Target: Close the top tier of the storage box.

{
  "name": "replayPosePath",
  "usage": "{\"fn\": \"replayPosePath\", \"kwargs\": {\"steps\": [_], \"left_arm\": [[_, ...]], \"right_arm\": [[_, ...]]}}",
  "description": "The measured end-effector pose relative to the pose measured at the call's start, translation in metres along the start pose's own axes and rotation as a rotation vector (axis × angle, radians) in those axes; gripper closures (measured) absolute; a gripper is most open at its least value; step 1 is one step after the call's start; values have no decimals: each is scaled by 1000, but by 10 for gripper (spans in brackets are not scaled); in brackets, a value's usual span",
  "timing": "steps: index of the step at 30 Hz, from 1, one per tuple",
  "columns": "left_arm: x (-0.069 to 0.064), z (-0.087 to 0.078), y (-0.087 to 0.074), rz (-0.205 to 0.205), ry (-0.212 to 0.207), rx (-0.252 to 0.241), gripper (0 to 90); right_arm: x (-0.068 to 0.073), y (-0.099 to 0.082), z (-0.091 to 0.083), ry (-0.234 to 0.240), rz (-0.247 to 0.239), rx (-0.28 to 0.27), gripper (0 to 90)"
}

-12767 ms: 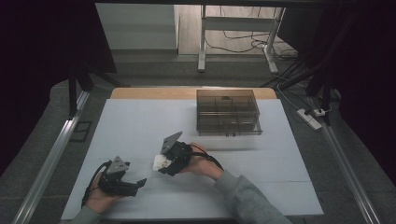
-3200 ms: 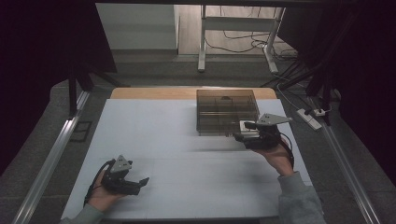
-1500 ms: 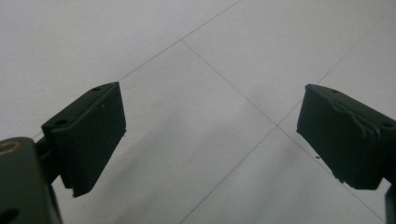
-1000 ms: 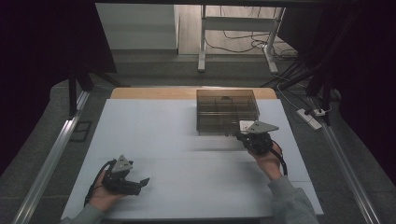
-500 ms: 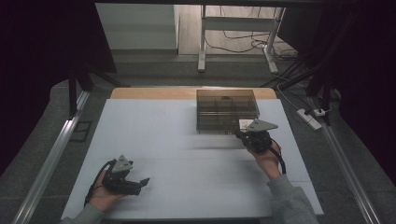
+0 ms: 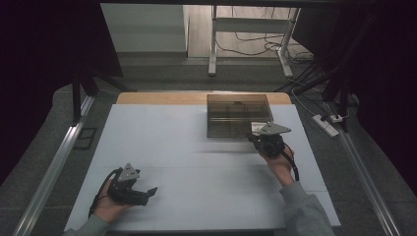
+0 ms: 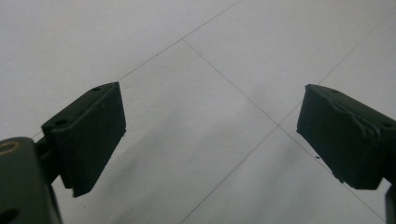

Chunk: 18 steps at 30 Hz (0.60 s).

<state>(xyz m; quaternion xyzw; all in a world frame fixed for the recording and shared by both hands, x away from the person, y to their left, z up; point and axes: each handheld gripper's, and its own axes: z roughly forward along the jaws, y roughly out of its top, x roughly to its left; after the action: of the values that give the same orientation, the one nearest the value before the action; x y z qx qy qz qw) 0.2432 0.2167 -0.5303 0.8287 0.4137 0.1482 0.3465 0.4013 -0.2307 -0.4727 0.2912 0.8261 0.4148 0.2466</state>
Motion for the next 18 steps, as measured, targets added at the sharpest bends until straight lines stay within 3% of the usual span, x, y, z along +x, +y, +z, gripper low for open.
{"fn": "replayPosePath", "kwargs": {"steps": [18], "left_arm": [[0,0,2,-11,-14,-9,83]], "right_arm": [[-15,-1,20,-39,50,-26,897]]}}
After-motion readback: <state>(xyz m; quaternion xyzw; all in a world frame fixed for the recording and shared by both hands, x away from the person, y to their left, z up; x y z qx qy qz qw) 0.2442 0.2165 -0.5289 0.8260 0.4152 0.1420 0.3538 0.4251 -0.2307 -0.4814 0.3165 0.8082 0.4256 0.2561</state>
